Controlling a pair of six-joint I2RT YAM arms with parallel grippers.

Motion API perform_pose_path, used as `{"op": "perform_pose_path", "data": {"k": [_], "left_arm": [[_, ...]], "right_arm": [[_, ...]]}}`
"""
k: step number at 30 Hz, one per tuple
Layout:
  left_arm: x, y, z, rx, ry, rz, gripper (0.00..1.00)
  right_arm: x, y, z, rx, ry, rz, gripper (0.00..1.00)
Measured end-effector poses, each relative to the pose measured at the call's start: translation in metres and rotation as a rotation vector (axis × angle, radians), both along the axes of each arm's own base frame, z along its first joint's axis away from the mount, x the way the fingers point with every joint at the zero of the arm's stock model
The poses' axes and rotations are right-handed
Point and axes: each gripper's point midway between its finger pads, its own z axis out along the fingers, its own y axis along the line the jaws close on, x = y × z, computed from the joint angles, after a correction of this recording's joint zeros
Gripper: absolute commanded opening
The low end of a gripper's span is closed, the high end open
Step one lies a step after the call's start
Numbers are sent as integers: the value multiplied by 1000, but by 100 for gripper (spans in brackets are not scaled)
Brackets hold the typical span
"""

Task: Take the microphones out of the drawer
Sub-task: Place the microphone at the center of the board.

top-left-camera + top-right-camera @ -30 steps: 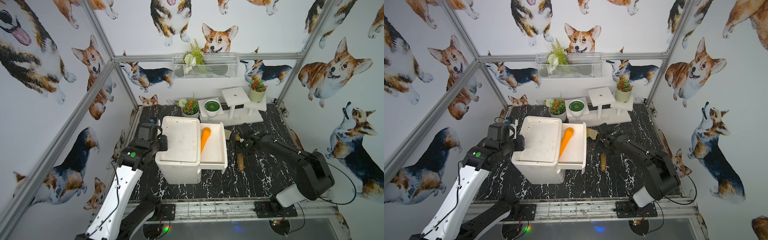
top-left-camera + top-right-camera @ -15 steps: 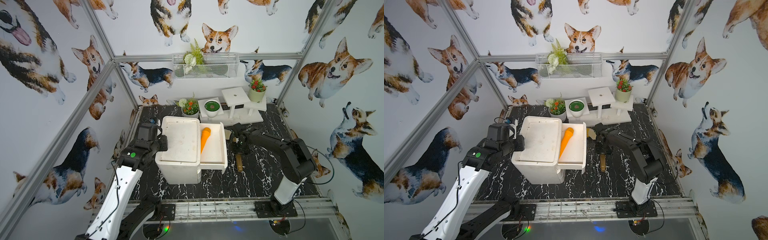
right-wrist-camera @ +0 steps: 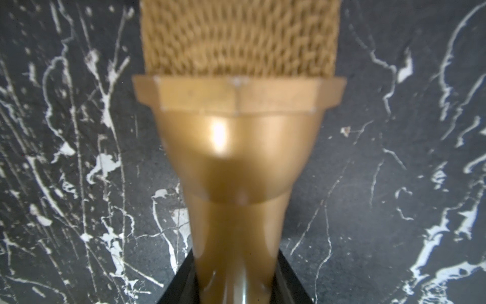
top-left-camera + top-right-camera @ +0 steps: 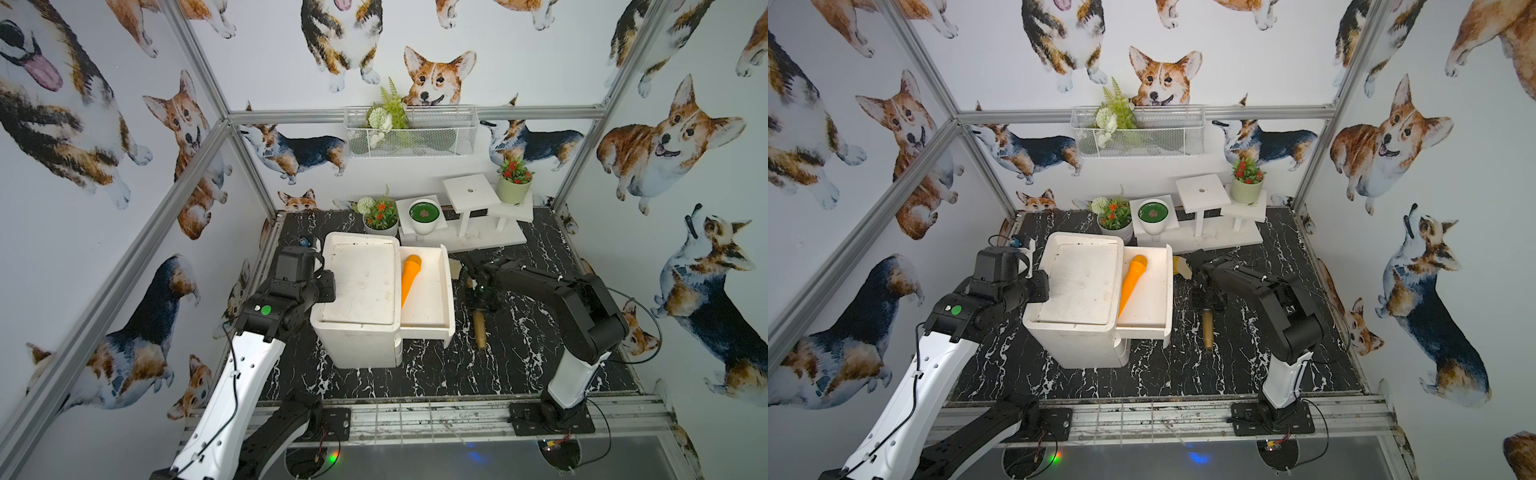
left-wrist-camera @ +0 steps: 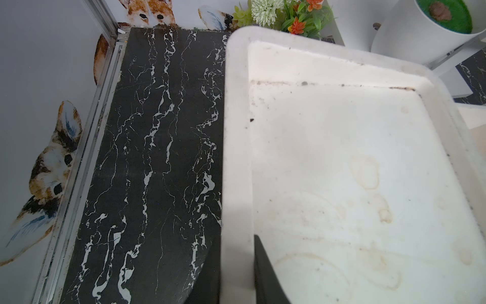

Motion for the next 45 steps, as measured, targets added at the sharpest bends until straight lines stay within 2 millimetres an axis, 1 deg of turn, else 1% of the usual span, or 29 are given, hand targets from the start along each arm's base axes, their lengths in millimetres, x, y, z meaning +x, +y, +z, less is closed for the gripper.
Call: {"op": "perform_pose_path", "data": {"k": [3, 6, 11, 15, 17, 18, 23, 26, 29, 33, 36, 39, 45], "left_arm": [[0, 0, 0, -1, 0, 1, 0], [0, 0, 0, -1, 0, 0, 0], [0, 0, 0, -2, -3, 1, 0], [0, 0, 0, -2, -4, 1, 0], [0, 0, 0, -2, -4, 1, 0], [0, 0, 0, -2, -3, 1, 0], [1, 0, -1, -1, -1, 1, 0], [1, 0, -1, 0, -1, 0, 1], [1, 0, -1, 2, -1, -1, 1], [2, 0, -1, 2, 0, -1, 1], [2, 0, -1, 5, 1, -3, 1], [3, -1, -1, 7, 3, -4, 1], [4, -1, -1, 8, 0, -7, 1]], "right_arm": [[0, 0, 0, 0, 0, 0, 41], [0, 0, 0, 0, 1, 0, 48], [-3, -1, 0, -5, 10, -1, 56], [-3, -1, 1, -1, 10, 0, 62], [-3, 0, 1, 6, 12, 1, 62], [-4, 1, 1, 12, 14, 1, 66], [-4, 3, 5, 20, 11, 6, 70], [-3, 4, 13, 36, -4, 6, 71], [-1, 6, 26, 54, -31, 5, 71], [8, 10, 50, 84, -86, 4, 70], [12, 10, 73, 94, -131, 2, 70], [15, 8, 101, 108, -193, -8, 69], [12, 6, 166, 199, -331, -55, 67]]}}
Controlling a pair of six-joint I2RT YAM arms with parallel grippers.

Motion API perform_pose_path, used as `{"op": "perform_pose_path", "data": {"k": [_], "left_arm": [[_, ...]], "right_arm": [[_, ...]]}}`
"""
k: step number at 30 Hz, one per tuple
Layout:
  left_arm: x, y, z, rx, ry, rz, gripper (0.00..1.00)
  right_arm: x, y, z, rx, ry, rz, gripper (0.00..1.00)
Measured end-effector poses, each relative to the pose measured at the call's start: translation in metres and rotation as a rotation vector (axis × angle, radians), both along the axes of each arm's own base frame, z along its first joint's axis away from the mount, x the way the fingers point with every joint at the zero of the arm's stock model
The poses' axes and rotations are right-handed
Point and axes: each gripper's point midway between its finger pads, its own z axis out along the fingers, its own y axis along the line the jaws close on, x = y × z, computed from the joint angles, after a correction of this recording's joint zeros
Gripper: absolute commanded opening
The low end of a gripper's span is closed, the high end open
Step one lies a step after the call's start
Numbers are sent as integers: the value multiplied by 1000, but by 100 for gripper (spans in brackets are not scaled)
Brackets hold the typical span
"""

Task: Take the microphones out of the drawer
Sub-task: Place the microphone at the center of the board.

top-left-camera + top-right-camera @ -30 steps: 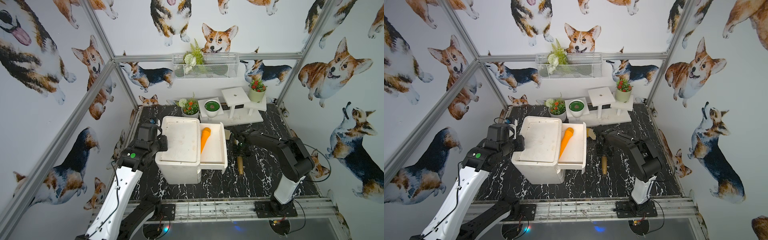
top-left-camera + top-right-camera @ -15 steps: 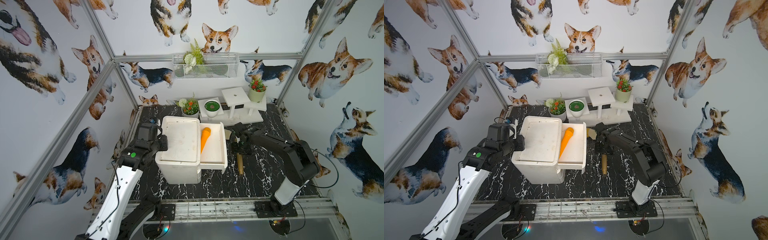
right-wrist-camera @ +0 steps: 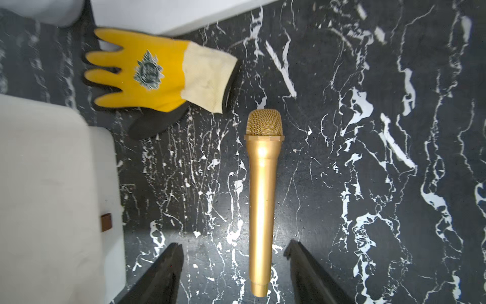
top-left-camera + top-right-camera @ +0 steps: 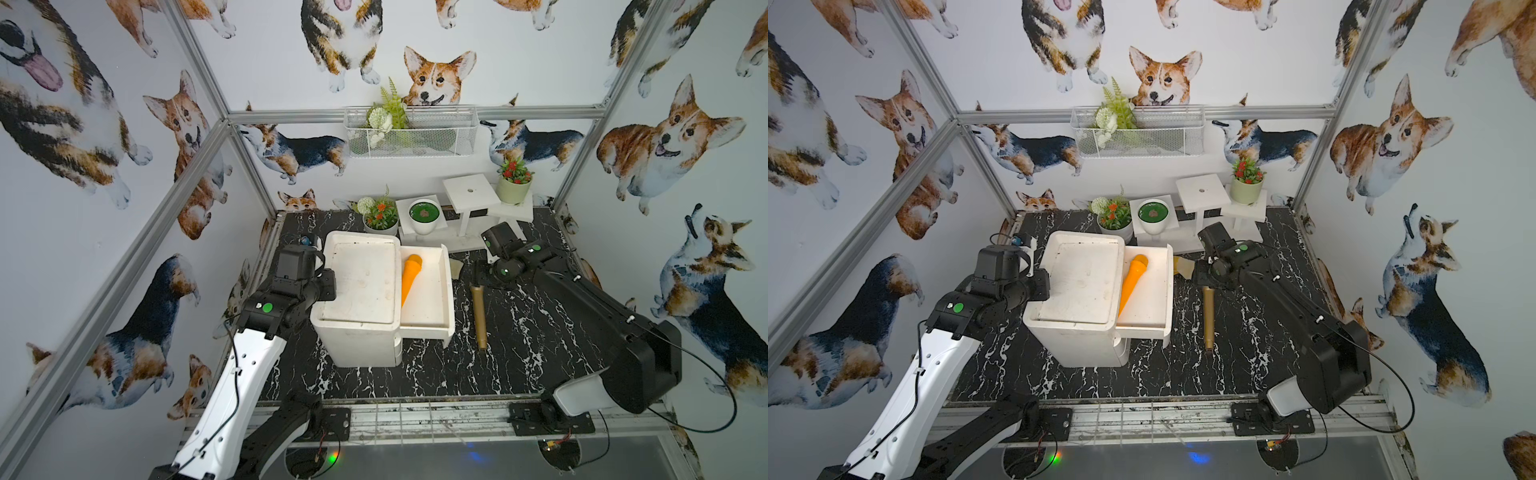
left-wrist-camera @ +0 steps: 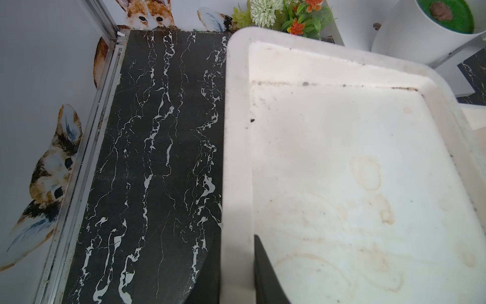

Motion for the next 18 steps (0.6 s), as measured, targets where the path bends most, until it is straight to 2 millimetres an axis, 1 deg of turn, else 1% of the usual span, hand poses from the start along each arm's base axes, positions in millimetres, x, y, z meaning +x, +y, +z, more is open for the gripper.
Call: {"op": "perform_pose_path", "data": {"k": [3, 6, 8, 10, 11, 12, 16, 18], "left_arm": [[0, 0, 0, 1, 0, -1, 1], [0, 0, 0, 1, -2, -1, 1], [0, 0, 0, 0, -4, -1, 1], [0, 0, 0, -1, -8, -1, 1], [0, 0, 0, -1, -9, -1, 1], [0, 0, -1, -1, -11, -1, 1], [0, 0, 0, -3, -14, 0, 1], [0, 0, 0, -3, -16, -1, 1]], "right_arm": [[-6, 1, 38, 95, -84, -33, 65], [-13, 6, 63, 190, -131, -51, 64], [-20, 17, 76, 247, -150, -44, 64], [-27, 38, 88, 304, -162, -13, 64], [-30, 46, 91, 325, -165, -2, 64], [-33, 56, 94, 348, -165, 11, 60], [-43, 95, 97, 425, -154, 51, 59], [-45, 112, 96, 451, -147, 65, 59]]}}
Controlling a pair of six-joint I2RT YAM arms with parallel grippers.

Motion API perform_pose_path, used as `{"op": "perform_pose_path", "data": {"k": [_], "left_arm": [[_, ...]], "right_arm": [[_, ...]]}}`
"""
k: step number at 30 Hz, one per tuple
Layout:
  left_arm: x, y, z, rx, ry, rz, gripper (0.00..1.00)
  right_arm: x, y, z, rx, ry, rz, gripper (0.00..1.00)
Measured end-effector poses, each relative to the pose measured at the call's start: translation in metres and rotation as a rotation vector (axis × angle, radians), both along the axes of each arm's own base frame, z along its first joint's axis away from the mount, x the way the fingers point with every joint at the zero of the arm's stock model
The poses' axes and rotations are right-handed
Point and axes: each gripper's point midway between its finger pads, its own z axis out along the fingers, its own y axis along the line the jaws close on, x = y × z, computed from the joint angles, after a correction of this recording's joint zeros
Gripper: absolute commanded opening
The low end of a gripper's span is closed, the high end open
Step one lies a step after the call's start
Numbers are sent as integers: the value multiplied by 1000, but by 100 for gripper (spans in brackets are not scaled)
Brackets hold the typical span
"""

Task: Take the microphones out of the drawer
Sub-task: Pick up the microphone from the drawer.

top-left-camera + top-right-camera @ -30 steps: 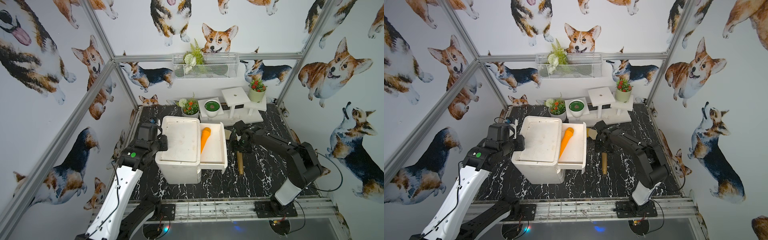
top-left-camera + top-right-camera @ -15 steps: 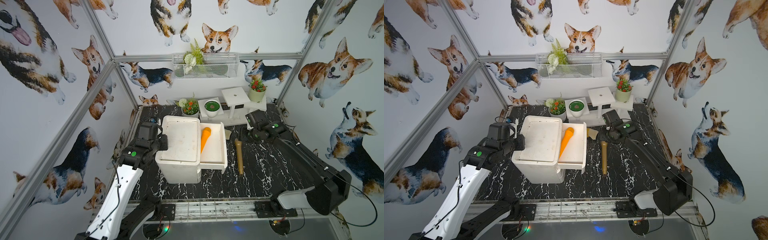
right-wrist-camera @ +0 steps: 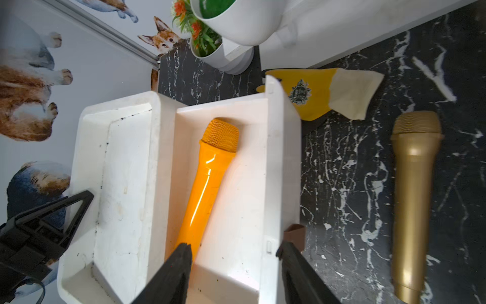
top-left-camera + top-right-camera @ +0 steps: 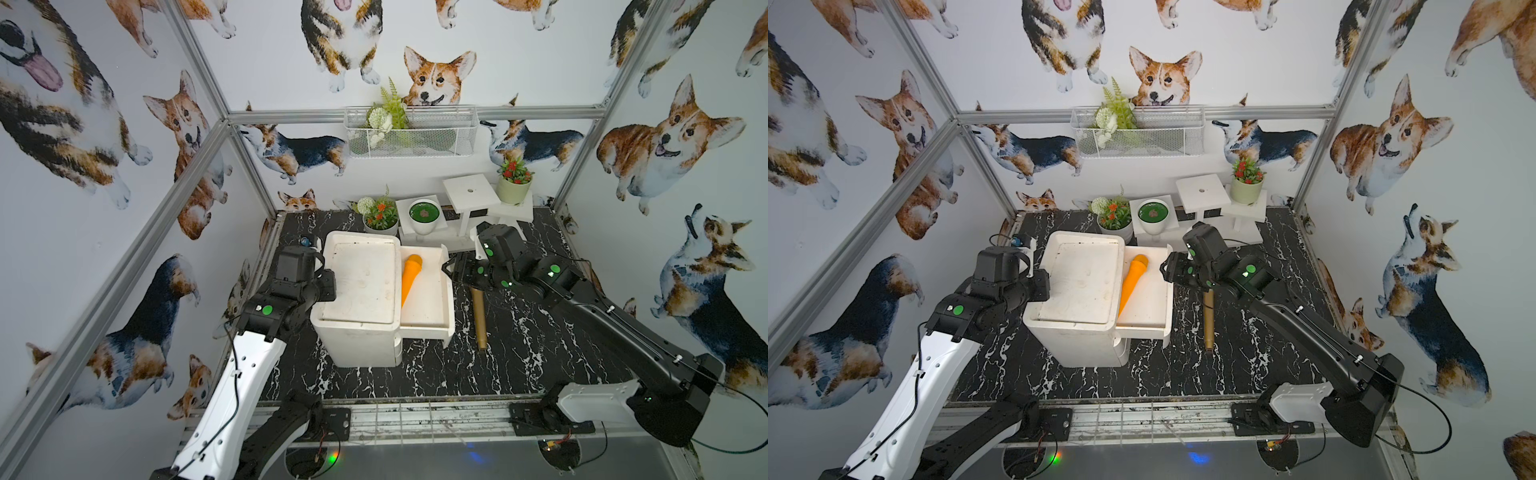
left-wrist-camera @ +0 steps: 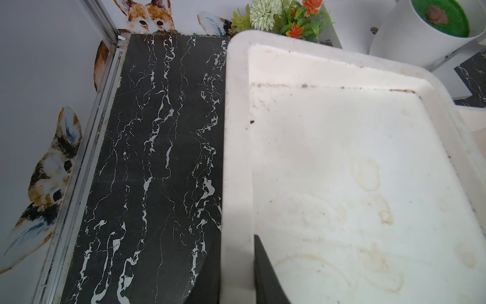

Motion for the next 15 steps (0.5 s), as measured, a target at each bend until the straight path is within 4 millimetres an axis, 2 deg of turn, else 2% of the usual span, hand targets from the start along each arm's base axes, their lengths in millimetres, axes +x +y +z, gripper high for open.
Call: {"op": "perform_pose_path", "data": {"k": [3, 7, 15], "left_arm": [[0, 0, 0, -1, -1, 0, 1], [0, 0, 0, -1, -3, 0, 1], [0, 0, 0, -1, -3, -1, 1]], "right_arm": [[-2, 24, -1, 35, 5, 16, 58], [1, 45, -5, 54, 5, 6, 58], [15, 50, -21, 76, 30, -115, 57]]}}
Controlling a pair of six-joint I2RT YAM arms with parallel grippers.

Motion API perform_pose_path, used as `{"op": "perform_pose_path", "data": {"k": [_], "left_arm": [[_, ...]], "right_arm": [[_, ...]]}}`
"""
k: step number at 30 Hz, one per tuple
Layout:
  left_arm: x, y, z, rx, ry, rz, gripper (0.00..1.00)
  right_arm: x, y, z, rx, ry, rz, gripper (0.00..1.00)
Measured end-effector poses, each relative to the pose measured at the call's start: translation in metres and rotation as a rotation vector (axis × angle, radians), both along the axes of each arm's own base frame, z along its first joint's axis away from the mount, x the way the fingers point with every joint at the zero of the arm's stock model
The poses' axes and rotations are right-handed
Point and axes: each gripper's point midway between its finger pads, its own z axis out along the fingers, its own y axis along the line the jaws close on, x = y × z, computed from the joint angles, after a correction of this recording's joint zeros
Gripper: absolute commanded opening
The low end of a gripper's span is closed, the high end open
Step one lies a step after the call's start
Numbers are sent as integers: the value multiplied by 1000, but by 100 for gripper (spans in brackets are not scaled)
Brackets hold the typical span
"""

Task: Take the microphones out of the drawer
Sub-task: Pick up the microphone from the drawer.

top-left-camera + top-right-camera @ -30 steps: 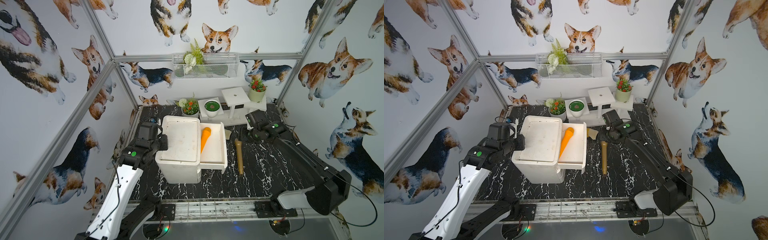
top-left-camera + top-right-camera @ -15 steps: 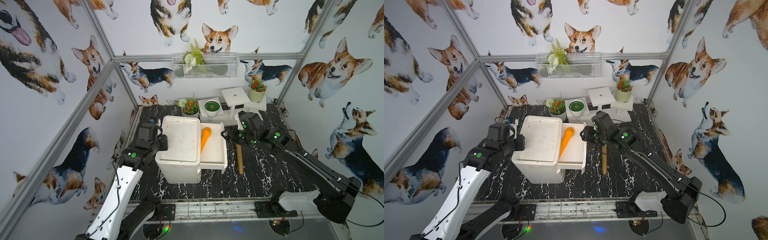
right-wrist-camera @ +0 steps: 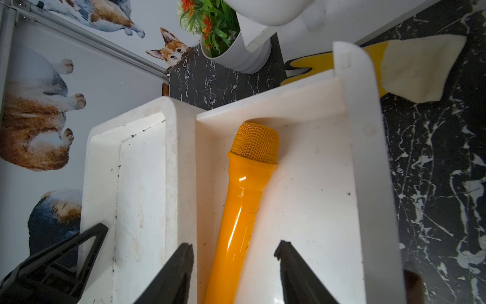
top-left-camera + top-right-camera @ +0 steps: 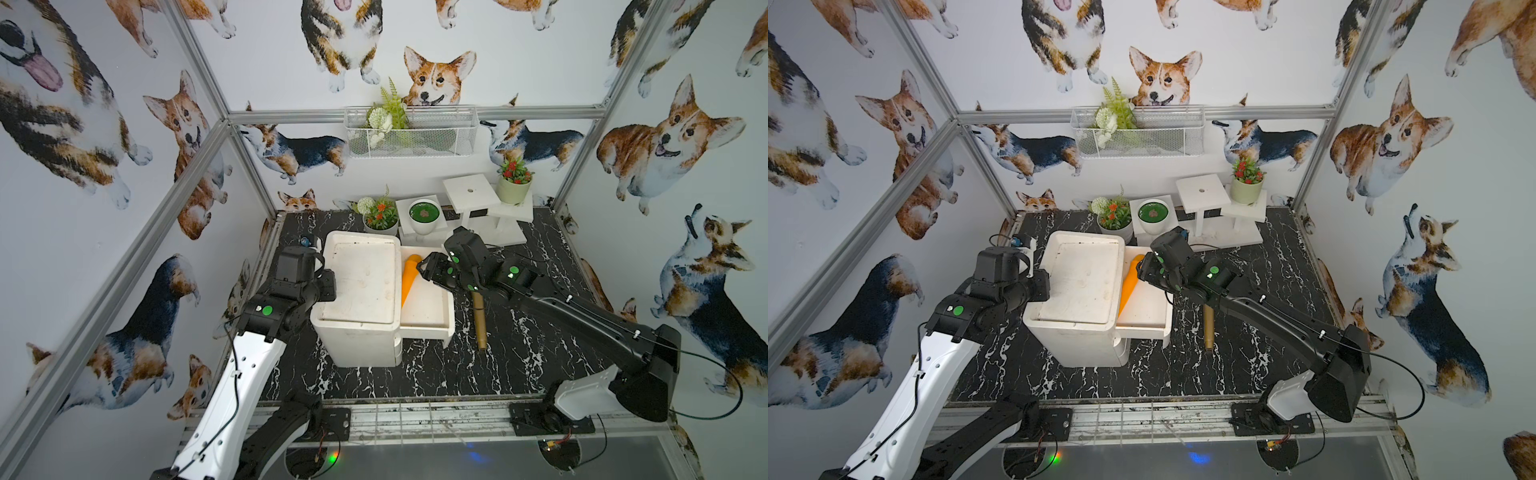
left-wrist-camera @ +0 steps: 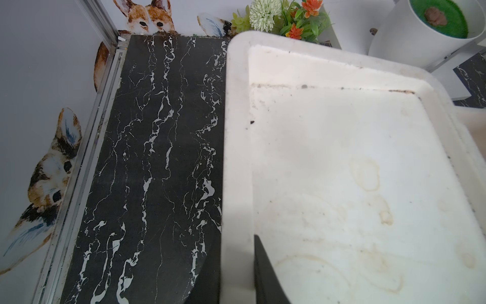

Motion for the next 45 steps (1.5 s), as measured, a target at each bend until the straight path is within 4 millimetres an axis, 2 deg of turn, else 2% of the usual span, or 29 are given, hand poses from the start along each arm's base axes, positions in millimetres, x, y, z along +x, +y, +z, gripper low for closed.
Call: {"op": "perform_pose_path", "data": {"k": [14, 25, 36, 41, 45], "left_arm": [[0, 0, 0, -2, -5, 0, 1], [0, 0, 0, -4, -6, 1, 1], [1, 1, 0, -3, -7, 7, 1], [1, 2, 0, 0, -7, 14, 1], [1, 2, 0, 0, -8, 14, 1]], "right_arm": [[5, 21, -27, 36, 65, -42, 59], [15, 40, -40, 44, 94, -62, 60], [25, 46, -65, -9, 131, -99, 60], [28, 47, -68, -15, 128, -106, 56], [29, 48, -68, -12, 122, -109, 45]]}}
